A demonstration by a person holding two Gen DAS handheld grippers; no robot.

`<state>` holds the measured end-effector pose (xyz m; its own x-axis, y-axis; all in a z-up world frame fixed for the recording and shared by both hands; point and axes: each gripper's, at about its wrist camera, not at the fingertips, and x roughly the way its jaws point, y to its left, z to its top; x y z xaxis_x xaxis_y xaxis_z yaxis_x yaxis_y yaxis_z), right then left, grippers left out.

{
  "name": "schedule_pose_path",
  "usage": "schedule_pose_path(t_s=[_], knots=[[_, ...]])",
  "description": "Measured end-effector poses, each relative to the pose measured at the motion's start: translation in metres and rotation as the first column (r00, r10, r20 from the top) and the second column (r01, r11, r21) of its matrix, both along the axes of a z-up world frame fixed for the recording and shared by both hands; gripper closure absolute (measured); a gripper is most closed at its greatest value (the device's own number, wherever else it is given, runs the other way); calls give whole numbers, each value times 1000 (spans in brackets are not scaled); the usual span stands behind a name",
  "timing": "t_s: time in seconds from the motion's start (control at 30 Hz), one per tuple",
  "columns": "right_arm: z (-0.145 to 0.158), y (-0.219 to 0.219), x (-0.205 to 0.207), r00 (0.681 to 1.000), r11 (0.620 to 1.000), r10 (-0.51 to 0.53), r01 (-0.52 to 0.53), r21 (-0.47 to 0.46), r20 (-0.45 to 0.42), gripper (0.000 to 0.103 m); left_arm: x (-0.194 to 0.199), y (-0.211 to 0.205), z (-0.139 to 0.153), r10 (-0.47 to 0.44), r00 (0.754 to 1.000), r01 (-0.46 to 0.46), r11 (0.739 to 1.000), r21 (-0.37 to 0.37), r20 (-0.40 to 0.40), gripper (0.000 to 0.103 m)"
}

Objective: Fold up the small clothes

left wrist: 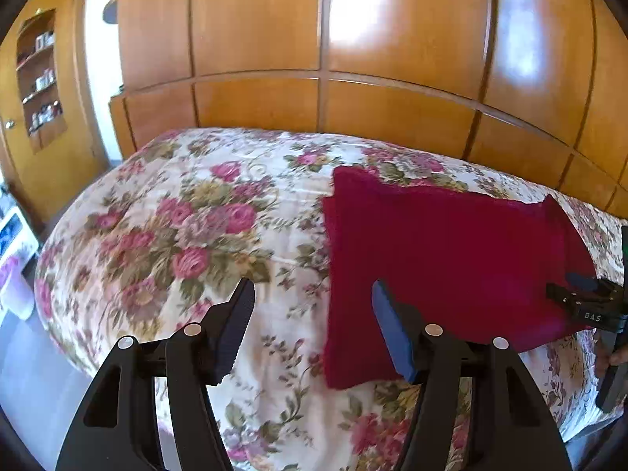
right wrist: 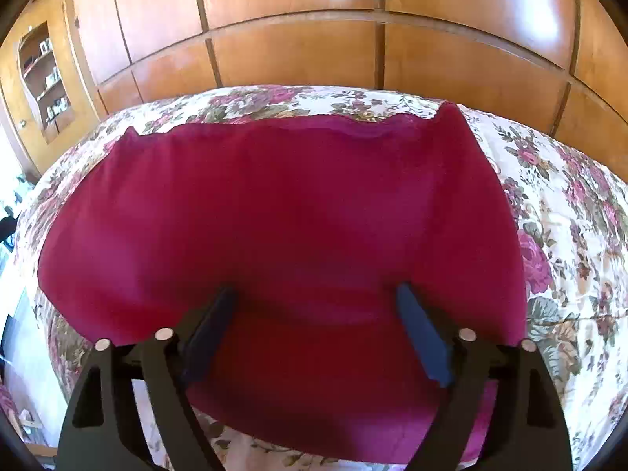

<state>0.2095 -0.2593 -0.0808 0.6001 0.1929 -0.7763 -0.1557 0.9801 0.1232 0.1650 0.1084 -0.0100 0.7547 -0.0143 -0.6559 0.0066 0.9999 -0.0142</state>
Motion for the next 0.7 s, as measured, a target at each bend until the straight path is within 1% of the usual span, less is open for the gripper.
schedule_pose_path(t_s=[0.17, 0.27, 0.5, 0.7], knots=[[22, -1, 5, 999, 1000, 4, -5, 12, 38, 12, 15, -12, -2, -21, 1000, 21, 1000, 21, -8, 42], [32, -4, 16, 999, 1000, -2, 1, 17, 54, 12, 25, -16, -7, -27, 999, 28, 999, 24, -22, 42], [38, -16, 49, 998, 999, -43, 42, 2, 54, 12, 49, -22, -17, -35, 998, 36, 999, 28, -50, 42], [38, -29, 71, 996, 997, -81, 81, 6, 44, 12, 72, -28, -18, -42, 998, 45, 998, 46, -53, 42]])
